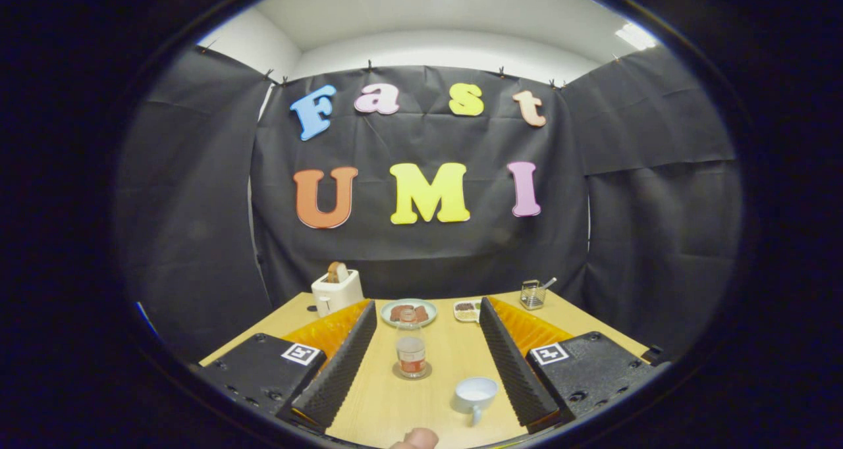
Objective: Take the bottle from table, then pour the juice into the cup, finally place the bottle on the coaster
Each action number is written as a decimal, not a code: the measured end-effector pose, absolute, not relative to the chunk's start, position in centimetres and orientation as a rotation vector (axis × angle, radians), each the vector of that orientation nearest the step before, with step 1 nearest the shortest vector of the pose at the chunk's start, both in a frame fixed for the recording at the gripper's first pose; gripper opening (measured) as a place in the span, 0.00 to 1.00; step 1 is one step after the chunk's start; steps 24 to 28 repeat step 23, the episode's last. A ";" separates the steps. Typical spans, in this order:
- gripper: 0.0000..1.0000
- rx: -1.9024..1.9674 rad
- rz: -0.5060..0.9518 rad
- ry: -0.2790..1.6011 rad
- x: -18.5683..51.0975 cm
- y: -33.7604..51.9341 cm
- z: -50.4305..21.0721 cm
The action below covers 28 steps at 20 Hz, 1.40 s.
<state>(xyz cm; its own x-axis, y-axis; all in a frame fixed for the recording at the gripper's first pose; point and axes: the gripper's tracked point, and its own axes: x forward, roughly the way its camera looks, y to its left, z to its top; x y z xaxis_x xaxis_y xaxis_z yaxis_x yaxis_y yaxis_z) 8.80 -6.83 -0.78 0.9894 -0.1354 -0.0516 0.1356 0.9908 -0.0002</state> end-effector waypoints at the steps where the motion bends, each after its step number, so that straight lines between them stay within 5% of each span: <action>1: 1.00 -0.012 -0.142 0.059 8.3 -7.0 -0.3; 13: 1.00 -0.057 -0.145 0.000 1.0 -6.3 4.5; 28: 1.00 -0.049 -0.157 0.024 0.4 -5.9 1.6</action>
